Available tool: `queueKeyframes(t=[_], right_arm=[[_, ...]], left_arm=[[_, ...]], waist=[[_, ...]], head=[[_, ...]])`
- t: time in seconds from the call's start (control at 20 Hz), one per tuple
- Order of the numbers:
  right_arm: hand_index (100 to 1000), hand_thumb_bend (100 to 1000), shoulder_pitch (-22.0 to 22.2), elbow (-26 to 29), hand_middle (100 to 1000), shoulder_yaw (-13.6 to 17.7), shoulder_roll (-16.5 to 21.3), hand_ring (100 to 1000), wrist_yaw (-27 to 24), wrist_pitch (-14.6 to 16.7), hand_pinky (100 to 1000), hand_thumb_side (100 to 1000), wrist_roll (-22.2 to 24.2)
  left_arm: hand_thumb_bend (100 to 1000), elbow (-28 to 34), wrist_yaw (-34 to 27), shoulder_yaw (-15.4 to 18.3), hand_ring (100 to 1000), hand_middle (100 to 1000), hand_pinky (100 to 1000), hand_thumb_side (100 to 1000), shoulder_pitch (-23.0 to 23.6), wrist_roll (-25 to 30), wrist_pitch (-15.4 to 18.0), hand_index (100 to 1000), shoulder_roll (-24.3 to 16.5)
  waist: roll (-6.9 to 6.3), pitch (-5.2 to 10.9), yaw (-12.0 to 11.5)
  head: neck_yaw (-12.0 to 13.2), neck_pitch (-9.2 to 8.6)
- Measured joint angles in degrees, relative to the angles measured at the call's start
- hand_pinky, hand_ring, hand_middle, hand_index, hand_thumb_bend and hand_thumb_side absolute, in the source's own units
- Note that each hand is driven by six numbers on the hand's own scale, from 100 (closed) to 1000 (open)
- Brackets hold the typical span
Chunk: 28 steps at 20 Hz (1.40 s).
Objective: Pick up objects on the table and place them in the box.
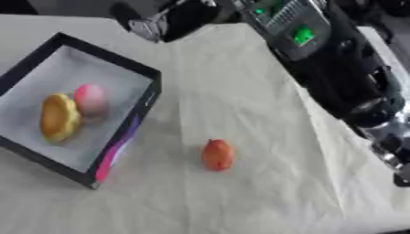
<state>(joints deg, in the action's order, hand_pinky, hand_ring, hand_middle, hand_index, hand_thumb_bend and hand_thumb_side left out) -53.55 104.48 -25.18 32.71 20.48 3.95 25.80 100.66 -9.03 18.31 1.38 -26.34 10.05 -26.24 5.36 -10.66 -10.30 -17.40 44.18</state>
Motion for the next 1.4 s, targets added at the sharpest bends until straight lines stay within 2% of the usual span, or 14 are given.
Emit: queueKeyframes(t=[0.15, 0.3, 0.45, 0.75, 1.2, 1.4], right_arm=[[907, 100, 3.59, 4.4, 764, -0.08, 2.67, 847, -1.7, -1.76, 915, 199, 1.58], [903, 100, 6.92, 7.61, 769, 0.39, 4.95, 850, -2.73, -2.01, 917, 203, 0.96], [905, 100, 9.72, 8.72, 784, 0.43, 7.01, 862, -3.35, 0.09, 922, 201, 0.31], [905, 100, 14.79, 9.08, 788, -0.33, 10.03, 865, -3.5, 4.24, 925, 290, 1.33], [910, 100, 21.59, 9.09, 793, -2.13, 13.21, 867, -0.24, 5.28, 928, 389, 3.61], [918, 100, 24.18, 9.09, 796, -2.6, 15.14, 869, 0.64, 6.55, 929, 355, 4.21]], left_arm=[[100, 0.0, 0.03, 0.0, 719, 780, 877, 735, -0.01, 0.01, -0.02, 890, 0.0], [100, 0.0, 0.15, 0.0, 719, 781, 877, 739, -0.01, 0.02, -0.05, 890, 0.0], [100, 0.0, 0.26, -0.01, 719, 782, 877, 740, -0.01, 0.02, -0.12, 890, 0.0], [100, 0.0, 0.39, -0.03, 718, 782, 878, 745, -0.02, 0.18, -0.28, 890, 0.0], [100, -0.01, 0.4, -0.05, 719, 783, 879, 748, -0.3, 0.26, -0.33, 890, 0.04], [100, -0.01, 0.4, -0.06, 723, 783, 880, 748, -0.46, 0.36, -0.32, 890, 0.04]], waist=[[0.07, 0.0, 0.43], [0.24, 0.0, 0.48], [0.36, 0.0, 0.44], [0.37, 0.0, 0.05], [0.38, -0.04, -0.38], [0.38, -0.06, -0.56]], head=[[0.2, 0.0], [0.42, 0.0], [0.66, 0.0], [0.69, 0.0], [0.63, 0.0], [0.62, 0.0]])
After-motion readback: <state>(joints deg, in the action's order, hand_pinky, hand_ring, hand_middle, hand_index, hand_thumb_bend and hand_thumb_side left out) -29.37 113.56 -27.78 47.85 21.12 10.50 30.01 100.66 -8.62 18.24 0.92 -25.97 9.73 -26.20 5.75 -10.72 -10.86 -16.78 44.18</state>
